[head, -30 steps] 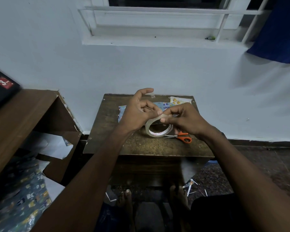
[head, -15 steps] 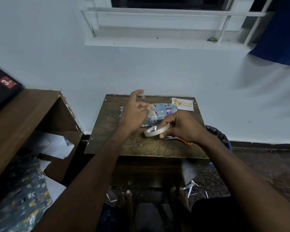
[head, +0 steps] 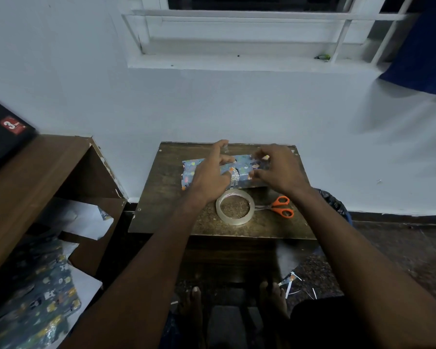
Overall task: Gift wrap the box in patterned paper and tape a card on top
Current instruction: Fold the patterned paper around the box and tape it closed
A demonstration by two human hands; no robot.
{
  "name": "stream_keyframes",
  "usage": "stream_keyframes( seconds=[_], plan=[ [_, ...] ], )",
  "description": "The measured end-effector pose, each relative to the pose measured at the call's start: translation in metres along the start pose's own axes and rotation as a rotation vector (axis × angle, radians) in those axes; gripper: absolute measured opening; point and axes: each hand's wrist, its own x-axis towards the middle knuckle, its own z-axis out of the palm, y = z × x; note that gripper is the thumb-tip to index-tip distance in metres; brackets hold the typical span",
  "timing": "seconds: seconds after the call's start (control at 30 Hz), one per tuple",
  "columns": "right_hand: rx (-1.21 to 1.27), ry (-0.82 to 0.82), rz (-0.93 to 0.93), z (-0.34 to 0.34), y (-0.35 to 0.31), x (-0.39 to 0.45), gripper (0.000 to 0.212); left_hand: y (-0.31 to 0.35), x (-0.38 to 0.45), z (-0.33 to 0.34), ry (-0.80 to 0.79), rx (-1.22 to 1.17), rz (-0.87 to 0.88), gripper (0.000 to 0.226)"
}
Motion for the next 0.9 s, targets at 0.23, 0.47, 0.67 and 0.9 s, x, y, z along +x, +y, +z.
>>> stream_keyframes(
  seconds=[0.23,0.47,0.67,0.9],
  plan=[
    [0.113,-0.104,0.166,0.018,0.014,0.016,0.037,0.010,0.007,0.014,-0.017,0.012,-0.008,0.085],
    [0.517,-0.039,0.464,0.024,0.009,0.020,0.011,0.021,0.007,0.018,-0.005,-0.100,-0.030,0.073],
    [0.624,-0.028,0.668,0.027,0.004,0.026,0.009,0.019,0.010,0.018,0.025,-0.186,-0.065,0.045],
    [0.646,-0.038,0.635,0.029,0.014,0.026,0.004,0.018,0.012,0.025,0.007,-0.072,-0.071,0.052]
  ],
)
